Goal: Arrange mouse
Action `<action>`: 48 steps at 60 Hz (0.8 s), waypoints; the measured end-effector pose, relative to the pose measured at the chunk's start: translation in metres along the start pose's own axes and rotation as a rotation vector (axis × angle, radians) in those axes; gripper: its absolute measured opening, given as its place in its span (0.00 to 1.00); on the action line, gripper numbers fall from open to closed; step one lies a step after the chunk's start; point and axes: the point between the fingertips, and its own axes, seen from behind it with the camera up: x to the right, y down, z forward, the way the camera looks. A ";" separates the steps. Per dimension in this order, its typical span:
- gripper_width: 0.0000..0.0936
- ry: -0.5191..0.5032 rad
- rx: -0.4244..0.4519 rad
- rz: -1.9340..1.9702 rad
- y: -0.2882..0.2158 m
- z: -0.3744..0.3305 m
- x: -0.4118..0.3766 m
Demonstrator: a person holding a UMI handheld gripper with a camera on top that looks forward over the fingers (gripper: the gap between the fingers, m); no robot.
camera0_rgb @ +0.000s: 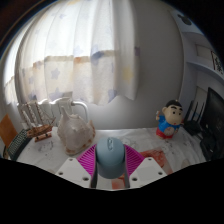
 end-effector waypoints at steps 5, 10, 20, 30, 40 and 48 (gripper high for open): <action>0.40 0.040 -0.035 -0.011 0.032 0.022 0.058; 0.39 0.075 -0.065 -0.032 0.070 0.047 0.103; 0.40 0.058 -0.145 0.002 0.129 0.076 0.132; 0.54 0.007 -0.199 0.009 0.153 0.077 0.128; 0.90 0.016 -0.245 0.058 0.133 0.026 0.118; 0.91 0.045 -0.233 0.070 0.106 -0.061 0.096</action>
